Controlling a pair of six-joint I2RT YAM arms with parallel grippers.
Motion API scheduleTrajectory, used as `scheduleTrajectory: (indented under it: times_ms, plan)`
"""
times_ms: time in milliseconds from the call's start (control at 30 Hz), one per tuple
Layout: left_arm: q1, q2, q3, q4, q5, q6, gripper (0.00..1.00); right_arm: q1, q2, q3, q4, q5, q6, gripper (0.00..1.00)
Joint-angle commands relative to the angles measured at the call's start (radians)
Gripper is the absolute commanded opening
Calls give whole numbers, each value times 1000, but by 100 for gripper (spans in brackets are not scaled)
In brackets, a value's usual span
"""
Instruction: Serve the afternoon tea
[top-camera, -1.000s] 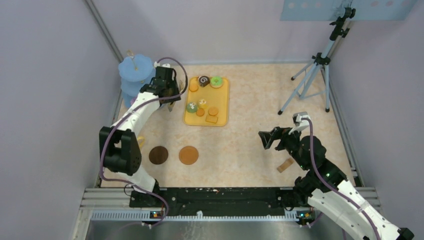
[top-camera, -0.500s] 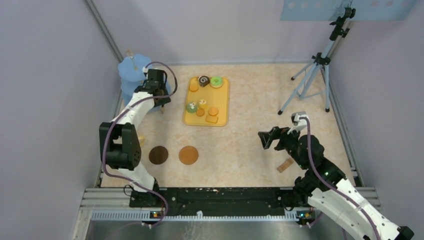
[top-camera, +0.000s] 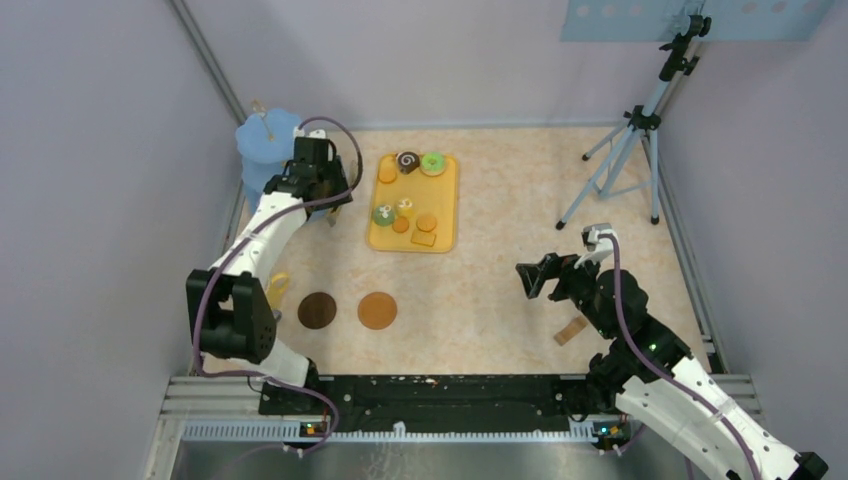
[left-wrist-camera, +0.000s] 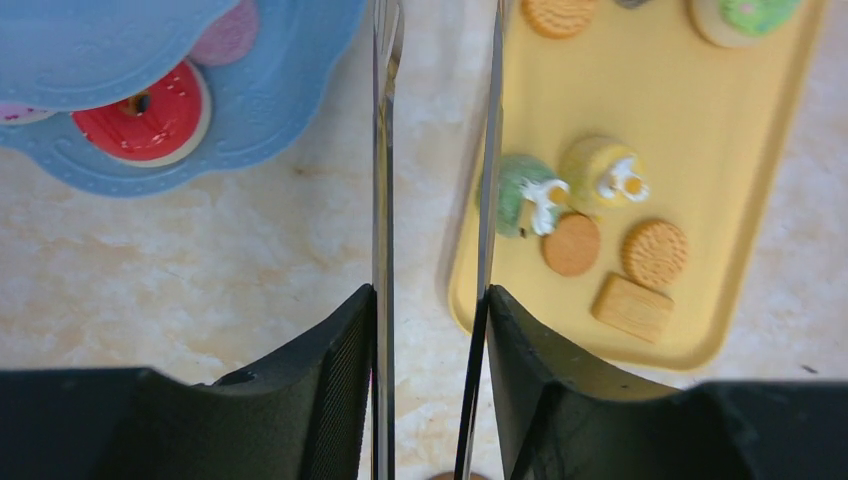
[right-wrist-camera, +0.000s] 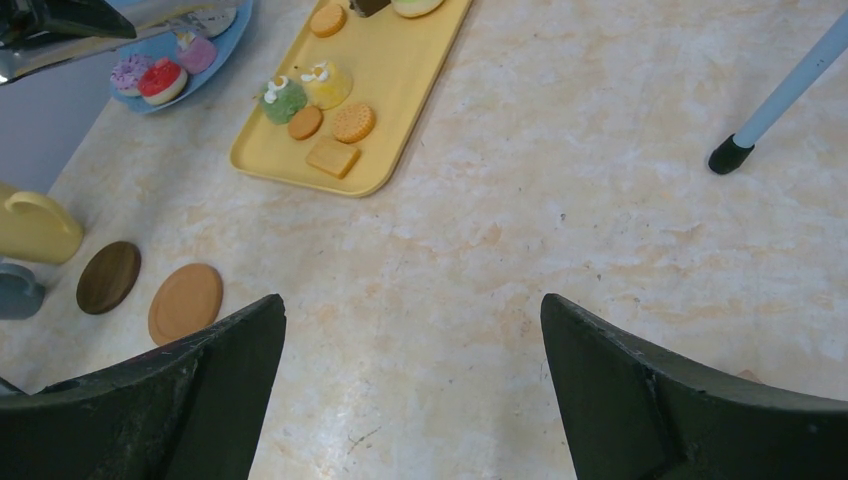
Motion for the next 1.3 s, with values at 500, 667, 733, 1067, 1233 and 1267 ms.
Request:
scheduleTrajectory:
  times_ms: [500,667,733,1067,1233,1267]
  plan:
    - [-235,-225,-68,-222,-39,204,60,-6,15,11,26,11,-11,96]
    - [-253,-196,-75,-200,-22,193,60,-6,14,11,25,12,-11,96]
    - [-265,-185,-76,-191,-29,190,60,-6,14,11,25,11,-9,96]
    - [-311,-119,-75,-171,-120,184,58,-5,15,10,27,11,-12,96]
    - [-329,-87,-77,-158,-147,179,56,-6,14,9,27,10,-11,96]
    - [-332,-80,-75,-154,-156,179,56,-6,14,10,28,10,-11,96]
